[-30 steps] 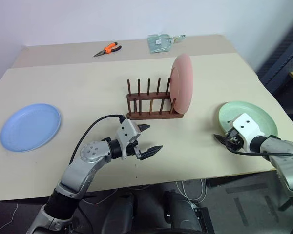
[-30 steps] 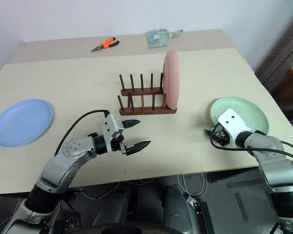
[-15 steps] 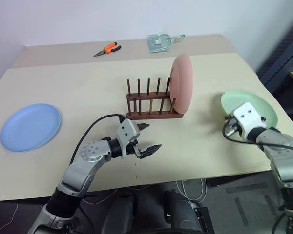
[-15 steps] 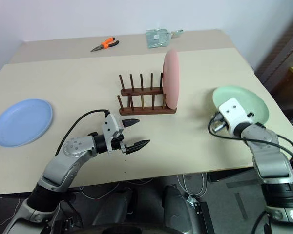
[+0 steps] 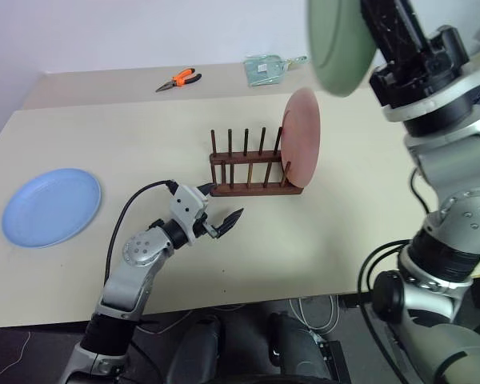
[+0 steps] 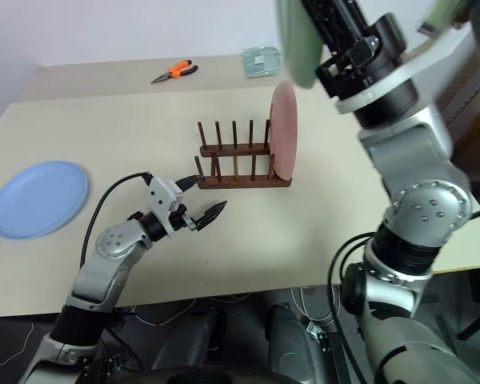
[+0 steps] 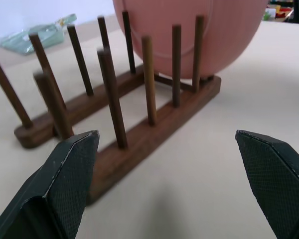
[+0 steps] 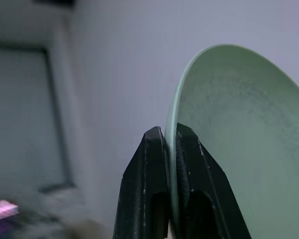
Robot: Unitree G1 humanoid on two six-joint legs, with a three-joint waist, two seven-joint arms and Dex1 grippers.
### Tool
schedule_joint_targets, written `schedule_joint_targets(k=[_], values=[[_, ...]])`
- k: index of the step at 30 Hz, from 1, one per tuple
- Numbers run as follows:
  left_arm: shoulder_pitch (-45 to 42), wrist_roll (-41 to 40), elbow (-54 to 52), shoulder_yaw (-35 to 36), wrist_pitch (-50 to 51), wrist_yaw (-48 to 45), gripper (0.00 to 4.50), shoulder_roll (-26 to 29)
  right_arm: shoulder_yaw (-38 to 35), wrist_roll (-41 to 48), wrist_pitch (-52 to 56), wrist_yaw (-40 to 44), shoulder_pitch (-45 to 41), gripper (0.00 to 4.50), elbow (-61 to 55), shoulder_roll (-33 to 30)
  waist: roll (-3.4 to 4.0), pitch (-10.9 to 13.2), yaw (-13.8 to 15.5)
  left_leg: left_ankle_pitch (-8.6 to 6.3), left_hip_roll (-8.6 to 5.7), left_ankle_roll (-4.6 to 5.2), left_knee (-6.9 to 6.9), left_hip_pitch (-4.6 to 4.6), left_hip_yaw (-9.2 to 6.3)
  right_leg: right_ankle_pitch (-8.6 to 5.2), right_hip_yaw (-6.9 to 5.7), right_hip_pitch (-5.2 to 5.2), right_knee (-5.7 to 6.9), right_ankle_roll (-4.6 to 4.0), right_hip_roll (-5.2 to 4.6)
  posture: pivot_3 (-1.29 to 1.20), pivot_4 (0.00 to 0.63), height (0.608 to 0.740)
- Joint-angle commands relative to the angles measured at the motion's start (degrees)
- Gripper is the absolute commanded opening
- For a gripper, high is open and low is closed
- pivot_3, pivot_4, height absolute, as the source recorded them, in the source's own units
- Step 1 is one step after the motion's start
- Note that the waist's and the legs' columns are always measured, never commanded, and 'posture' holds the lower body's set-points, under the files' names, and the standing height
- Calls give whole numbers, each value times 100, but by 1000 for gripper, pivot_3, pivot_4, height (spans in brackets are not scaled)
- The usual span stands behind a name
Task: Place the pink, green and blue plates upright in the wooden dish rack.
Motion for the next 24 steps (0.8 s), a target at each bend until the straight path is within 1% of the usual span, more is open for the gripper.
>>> schedule_joint_targets(k=[1, 4, 8, 14, 19, 22, 24], values=[[47, -100, -263, 154, -70, -2, 4500, -4, 374, 461, -118, -953, 31, 56, 120, 586, 3, 0, -25, 0, 0, 0, -2, 1, 0, 0, 1, -2, 2, 0, 1, 0, 150, 739], [106, -73, -287, 182, -76, 25, 4500, 16, 822, -13, -60, -1102, 354, 56, 422, 885, 4, -1, -55, 0, 3, 0, -5, 3, 0, 1, -1, -5, 7, 1, 10, 0, 150, 739], [136, -79, -343, 185, -44, 40, 4500, 22, 1020, -164, -109, -1206, 491, 56, 743, 1095, 8, 1, -111, 1, 2, 0, -6, 2, 4, 8, 0, -8, 12, 14, 20, 0, 150, 739], [172, -98, -432, 185, 15, 40, 4500, 29, 1124, -453, -109, -1368, 502, 56, 934, 1207, 8, 1, -134, 1, 3, 0, -6, 5, 4, 11, -1, -9, 15, 20, 24, 0, 150, 739], [160, -93, -432, 170, 41, 26, 4500, 40, 1051, -383, 10, -1560, 402, 56, 1263, 1263, 8, 1, -137, 1, 4, 0, -6, 5, 4, 12, -1, -9, 16, 20, 26, 0, 150, 739], [149, -81, -421, 157, 54, 21, 4500, 41, 1066, -555, 30, -1513, 298, 1049, 1472, 1215, 9, 1, -137, 1, 4, 0, -5, 5, 4, 12, -1, -9, 16, 20, 26, 0, 150, 739], [145, -91, -424, 154, 87, 10, 4500, 42, 1058, -652, 12, -1473, 230, 2000, 1545, 1205, 9, 2, -139, 1, 3, 0, -6, 5, 4, 12, -1, -9, 16, 20, 27, 0, 150, 739]])
